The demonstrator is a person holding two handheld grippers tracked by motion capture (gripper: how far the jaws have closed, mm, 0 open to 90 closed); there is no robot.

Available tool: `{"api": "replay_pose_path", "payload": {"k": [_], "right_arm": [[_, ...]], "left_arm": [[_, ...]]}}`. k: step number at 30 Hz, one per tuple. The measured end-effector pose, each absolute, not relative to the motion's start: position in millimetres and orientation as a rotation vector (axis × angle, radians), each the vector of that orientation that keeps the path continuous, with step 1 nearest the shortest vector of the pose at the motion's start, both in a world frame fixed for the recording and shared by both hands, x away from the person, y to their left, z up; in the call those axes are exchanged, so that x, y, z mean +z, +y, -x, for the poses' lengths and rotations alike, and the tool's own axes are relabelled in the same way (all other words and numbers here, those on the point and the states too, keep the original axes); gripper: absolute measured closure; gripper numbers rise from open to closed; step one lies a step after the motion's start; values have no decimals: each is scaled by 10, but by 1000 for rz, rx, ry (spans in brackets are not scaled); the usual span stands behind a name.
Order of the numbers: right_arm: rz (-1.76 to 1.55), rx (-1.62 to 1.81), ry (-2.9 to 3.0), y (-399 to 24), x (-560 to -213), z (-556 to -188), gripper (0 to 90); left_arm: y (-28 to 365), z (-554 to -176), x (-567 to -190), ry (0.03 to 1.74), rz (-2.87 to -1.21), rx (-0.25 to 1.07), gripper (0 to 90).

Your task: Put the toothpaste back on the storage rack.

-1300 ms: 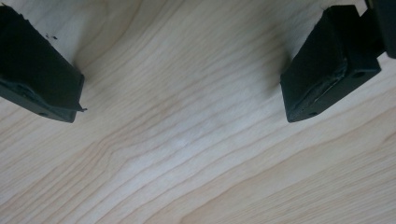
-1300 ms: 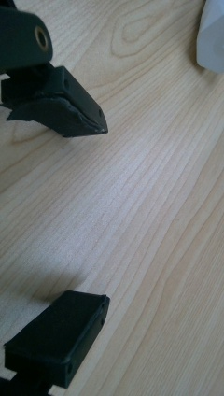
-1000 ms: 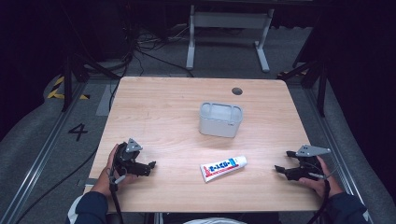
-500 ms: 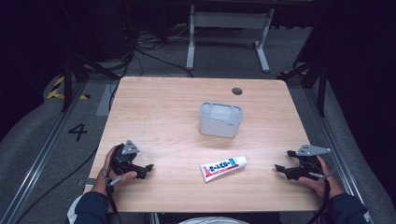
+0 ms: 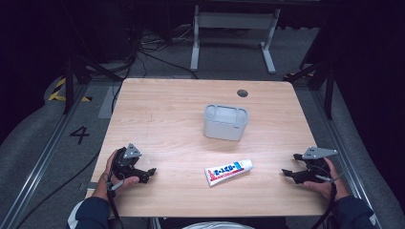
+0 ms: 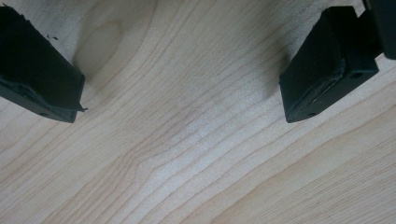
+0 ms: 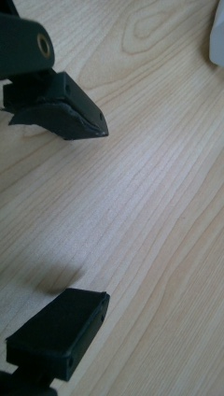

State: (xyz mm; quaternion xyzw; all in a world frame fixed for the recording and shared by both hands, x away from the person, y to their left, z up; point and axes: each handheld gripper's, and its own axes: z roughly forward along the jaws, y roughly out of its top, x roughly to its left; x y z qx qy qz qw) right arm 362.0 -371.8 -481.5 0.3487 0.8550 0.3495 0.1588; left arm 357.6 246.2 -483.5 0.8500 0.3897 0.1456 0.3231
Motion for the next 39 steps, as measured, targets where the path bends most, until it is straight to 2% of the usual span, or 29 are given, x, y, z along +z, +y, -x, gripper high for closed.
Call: {"api": "replay_pose_path", "payload": {"k": [13,39], "right_arm": [[-880,1002,2496,-3585,-4696,-3587,239],[-526,1036,2643,-2953,-4302,-3545,257]], "left_arm": [[2462,-3576,-4834,1023,-2232,382,4],[2463,-3576,-4834,1020,-2232,384,5]]}}
